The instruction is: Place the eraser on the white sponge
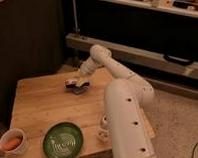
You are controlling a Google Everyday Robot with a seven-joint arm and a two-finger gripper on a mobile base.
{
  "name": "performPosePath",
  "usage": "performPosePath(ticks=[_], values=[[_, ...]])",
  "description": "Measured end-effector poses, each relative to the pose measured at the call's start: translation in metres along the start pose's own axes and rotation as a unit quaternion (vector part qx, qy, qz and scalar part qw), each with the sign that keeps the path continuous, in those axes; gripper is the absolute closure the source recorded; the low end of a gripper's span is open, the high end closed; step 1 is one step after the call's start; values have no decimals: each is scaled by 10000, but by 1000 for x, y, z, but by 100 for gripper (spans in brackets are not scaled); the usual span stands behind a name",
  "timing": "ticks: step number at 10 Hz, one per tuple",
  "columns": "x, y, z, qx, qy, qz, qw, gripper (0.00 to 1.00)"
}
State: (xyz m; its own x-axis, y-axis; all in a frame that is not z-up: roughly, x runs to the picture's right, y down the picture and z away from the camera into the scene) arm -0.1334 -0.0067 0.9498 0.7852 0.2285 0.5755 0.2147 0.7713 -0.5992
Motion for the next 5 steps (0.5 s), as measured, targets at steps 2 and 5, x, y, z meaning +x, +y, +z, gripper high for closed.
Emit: performPosePath(ticks=[2, 5], values=[[3, 0, 1, -3, -61, 56, 10000, 20], [2, -3, -10, 118, -493, 42, 9987, 20]])
